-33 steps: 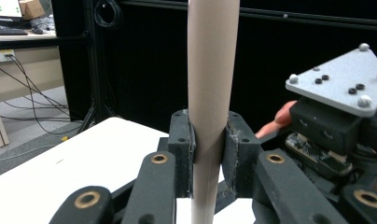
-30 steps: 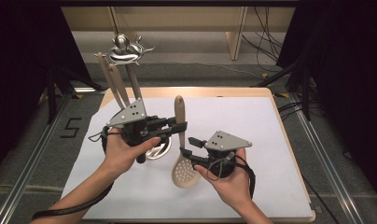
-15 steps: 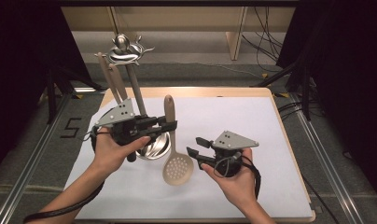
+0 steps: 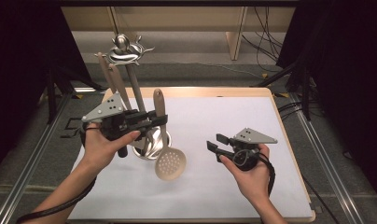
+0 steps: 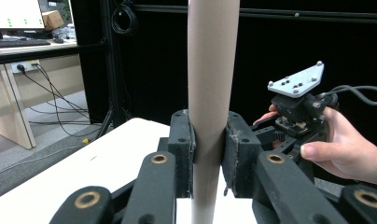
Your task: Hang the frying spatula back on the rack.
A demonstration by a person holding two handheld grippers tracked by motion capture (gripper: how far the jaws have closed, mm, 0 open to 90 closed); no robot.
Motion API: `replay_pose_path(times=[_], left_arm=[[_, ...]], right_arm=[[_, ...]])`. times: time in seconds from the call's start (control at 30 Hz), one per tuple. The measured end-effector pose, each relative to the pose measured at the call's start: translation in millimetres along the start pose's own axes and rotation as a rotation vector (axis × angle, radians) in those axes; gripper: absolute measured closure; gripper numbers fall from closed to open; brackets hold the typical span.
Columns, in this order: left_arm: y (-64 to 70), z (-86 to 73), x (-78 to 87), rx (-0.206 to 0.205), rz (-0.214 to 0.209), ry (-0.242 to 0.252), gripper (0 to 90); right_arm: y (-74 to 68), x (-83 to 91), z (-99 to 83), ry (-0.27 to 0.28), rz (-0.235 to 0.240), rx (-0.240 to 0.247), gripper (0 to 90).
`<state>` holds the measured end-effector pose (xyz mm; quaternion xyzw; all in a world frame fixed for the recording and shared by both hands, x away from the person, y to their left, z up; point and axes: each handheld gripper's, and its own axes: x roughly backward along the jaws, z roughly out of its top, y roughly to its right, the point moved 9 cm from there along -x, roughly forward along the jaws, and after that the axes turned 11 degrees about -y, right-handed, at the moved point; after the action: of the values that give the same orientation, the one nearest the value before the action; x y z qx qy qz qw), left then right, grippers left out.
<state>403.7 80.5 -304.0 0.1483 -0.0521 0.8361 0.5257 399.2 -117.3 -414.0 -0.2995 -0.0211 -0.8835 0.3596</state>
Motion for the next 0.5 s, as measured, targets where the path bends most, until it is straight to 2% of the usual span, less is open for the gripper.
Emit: replay_pose_path(times=[0.03, 0.07, 0.1, 0.17, 0.27, 0.37, 0.43, 0.5], left_arm=[[0.0, 0.0, 0.0, 0.0, 0.0, 0.0, 74.6], [-1.1, 0.6, 0.7, -0.001, 0.002, -0.002, 74.6], [-2.7, 2.0, 2.2, -0.001, 0.006, -0.001, 74.6], [-4.2, 3.1, 4.2, 0.0, 0.01, 0.0, 74.6], [-4.6, 4.6, 7.0, 0.002, 0.014, 0.002, 74.6], [-4.5, 5.3, 8.3, -0.003, 0.015, 0.003, 74.6], [-3.9, 6.0, 9.2, -0.004, 0.015, 0.005, 74.6], [-3.3, 6.1, 11.3, -0.005, 0.015, 0.008, 74.6]], right_arm=[[0.0, 0.0, 0.0, 0.0, 0.0, 0.0, 53.5], [7.7, -1.0, -2.9, 0.001, -0.018, 0.01, 53.5], [8.2, -1.1, -5.0, -0.007, -0.01, -0.017, 53.5], [15.2, -1.8, -5.8, -0.003, -0.022, 0.005, 53.5], [19.8, -0.8, -7.9, -0.009, -0.029, -0.026, 53.4], [22.3, -1.0, -8.0, -0.006, -0.033, -0.03, 53.4], [20.9, 0.1, -9.8, -0.022, -0.031, -0.063, 53.2], [21.9, -0.1, -8.9, -0.013, -0.037, -0.067, 53.0]])
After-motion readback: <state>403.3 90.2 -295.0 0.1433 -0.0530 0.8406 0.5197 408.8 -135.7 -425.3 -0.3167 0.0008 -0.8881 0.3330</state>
